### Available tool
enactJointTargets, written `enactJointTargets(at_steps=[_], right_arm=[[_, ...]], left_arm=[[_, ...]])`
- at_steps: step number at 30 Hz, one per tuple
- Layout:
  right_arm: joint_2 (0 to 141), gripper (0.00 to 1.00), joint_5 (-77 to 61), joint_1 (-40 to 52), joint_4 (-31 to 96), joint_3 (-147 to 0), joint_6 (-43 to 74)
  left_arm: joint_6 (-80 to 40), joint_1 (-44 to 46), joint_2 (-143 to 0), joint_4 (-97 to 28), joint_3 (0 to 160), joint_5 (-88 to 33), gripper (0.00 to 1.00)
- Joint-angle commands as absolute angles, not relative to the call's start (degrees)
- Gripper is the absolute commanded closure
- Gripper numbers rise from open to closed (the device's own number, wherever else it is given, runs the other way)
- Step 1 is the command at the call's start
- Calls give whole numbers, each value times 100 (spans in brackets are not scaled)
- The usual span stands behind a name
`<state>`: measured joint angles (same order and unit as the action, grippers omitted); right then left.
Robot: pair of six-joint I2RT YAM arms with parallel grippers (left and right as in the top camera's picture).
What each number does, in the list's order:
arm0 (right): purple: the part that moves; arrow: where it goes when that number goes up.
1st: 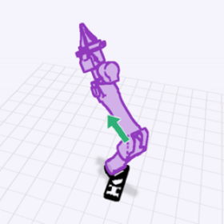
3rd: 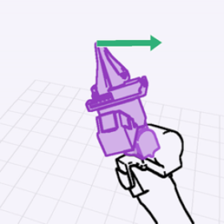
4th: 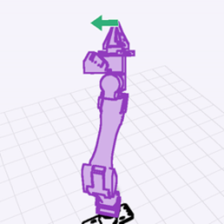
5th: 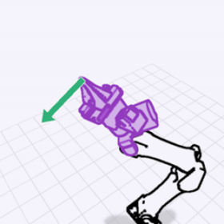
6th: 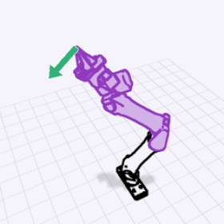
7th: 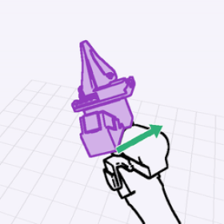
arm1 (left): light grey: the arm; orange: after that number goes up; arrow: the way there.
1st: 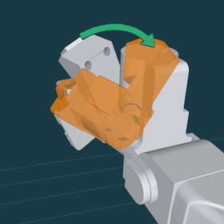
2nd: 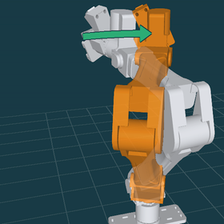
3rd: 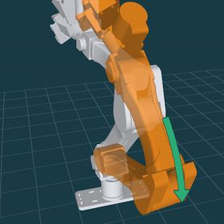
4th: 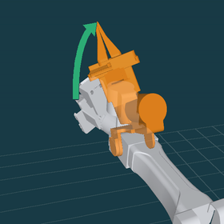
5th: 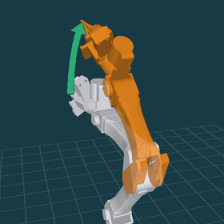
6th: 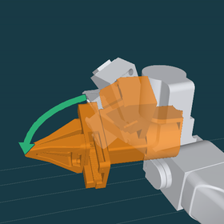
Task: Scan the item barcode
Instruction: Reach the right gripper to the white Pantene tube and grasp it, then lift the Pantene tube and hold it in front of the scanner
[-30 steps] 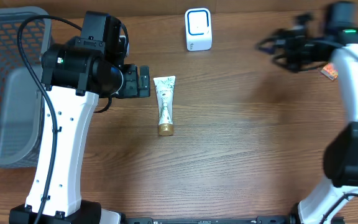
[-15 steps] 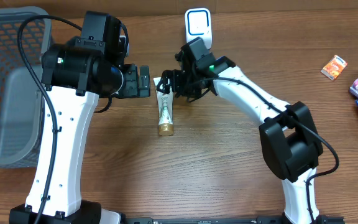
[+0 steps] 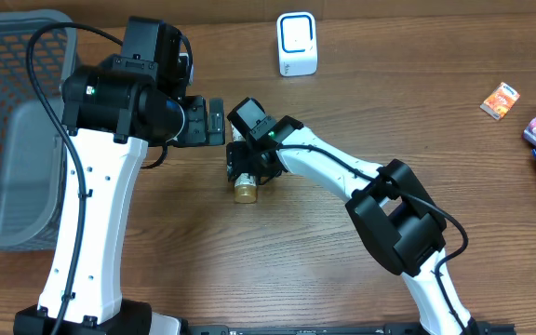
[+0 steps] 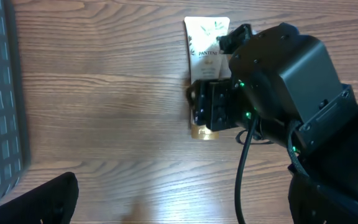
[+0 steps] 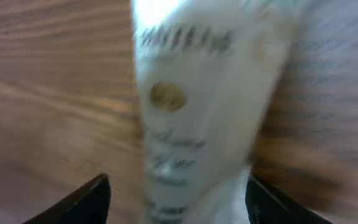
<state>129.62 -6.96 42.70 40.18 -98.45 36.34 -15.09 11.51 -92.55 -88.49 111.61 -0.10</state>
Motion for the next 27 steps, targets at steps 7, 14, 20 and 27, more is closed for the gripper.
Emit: enactJointTargets(at_steps=[7,14,20,27], right_arm=[[12978,72,99,3500,4622,-9874,3664],[12967,63,172,2928,5343,-10202,3194],[12969,48,270,2842,5422,-10298,2602],[13117,51,799,2954,5330,-10296,1914]], left_arm=[[-1588,1127,-9260,-8842,11163,60,0],[-1588,1127,-9260,-8842,11163,60,0],[-1588,1127,-9260,-8842,11163,60,0],[-1588,1127,-9260,-8842,11163,60,0]])
